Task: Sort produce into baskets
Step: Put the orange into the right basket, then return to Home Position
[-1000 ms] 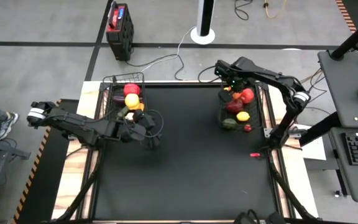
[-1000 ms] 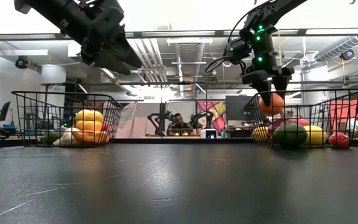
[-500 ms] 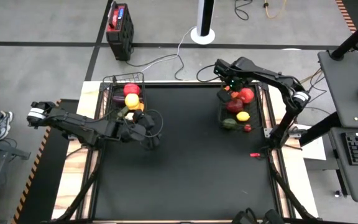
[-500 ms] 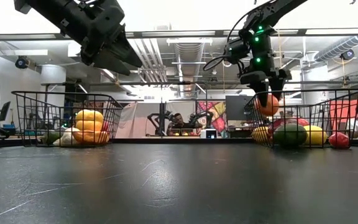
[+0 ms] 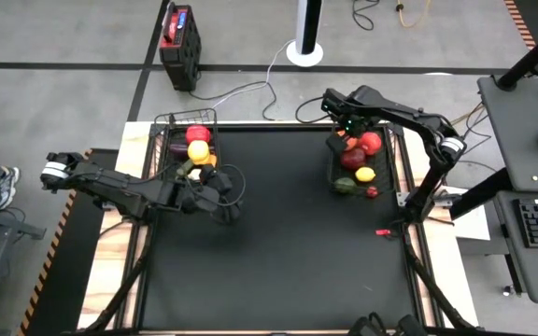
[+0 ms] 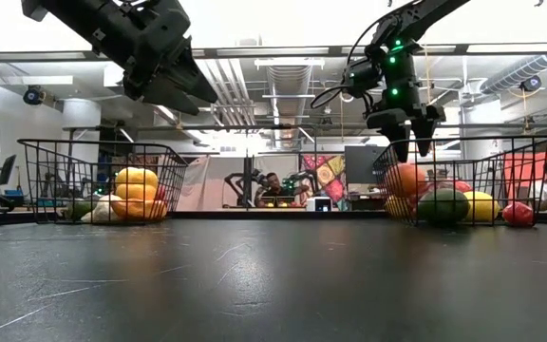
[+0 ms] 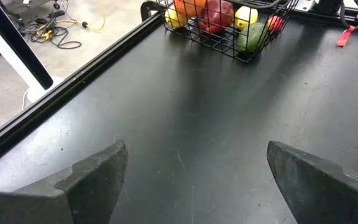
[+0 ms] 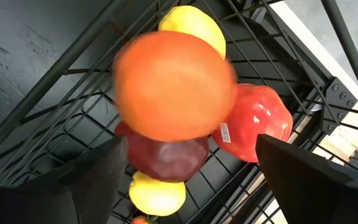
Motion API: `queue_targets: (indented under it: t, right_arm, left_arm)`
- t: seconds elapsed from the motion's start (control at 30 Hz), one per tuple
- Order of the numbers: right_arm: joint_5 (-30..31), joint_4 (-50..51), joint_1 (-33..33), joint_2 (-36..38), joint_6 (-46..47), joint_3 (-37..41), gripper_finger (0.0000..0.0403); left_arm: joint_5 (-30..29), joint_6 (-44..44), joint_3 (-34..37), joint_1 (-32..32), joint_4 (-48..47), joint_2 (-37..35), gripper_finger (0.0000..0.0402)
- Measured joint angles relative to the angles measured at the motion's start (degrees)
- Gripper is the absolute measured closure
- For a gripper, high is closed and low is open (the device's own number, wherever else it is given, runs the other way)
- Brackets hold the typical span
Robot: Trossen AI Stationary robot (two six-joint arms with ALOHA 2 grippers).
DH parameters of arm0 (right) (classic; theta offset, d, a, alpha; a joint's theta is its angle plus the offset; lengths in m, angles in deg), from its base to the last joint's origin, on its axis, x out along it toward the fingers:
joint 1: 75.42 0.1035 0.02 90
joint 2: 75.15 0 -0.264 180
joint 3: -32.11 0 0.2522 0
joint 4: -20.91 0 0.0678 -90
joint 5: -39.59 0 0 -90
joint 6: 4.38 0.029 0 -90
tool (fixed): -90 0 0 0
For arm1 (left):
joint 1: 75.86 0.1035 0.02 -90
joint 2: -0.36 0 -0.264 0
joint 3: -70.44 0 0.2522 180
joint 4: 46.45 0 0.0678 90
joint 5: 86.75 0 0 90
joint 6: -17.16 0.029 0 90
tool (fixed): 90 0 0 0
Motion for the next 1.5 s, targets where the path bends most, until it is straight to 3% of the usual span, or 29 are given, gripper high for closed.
queue_targets:
  t: [0.43, 0.6, 0.73, 0.9, 1.2, 1.33, 1.5]
  right_arm:
    - [0.5, -0.1, 0.0, 0.8, 2.1, -0.9, 0.0062]
    - [0.7, -3.5, 1.3, 5.2, 1.7, -2.3, 0.0062]
    - [0.6, -9.4, 5.9, 10.8, 0.3, -1.3, 0.0062]
    - [0.6, -25.6, 16.3, 20.1, -3.7, 6.1, 0.0062]
    - [0.4, -70.3, 37.0, 32.2, -8.9, 35.2, 0.0062]
    - [0.4, -82.9, 42.5, 33.8, -9.8, 45.0, 0.0062]
    - [0.4, -95.3, 45.2, 37.1, -13.3, 53.2, 0.0062]
  left_arm:
    - [0.0, 0.0, 0.0, 0.0, -1.1, 0.0, 0.0038]
    - [0.2, 0.5, 0.0, -0.1, -1.0, 0.0, 0.0038]
    - [0.2, 0.0, 0.0, -0.1, -1.1, 0.0, 0.0038]
    - [0.2, -0.1, 0.0, -0.1, -1.0, 0.0, 0.0038]
    - [1.9, -0.4, 0.2, -2.2, 1.4, 2.7, 0.0038]
    - [2.2, 0.6, 0.3, -5.3, 3.0, 1.6, 0.0038]
    - [1.8, 7.8, 0.7, -9.4, 5.5, -6.2, 0.0038]
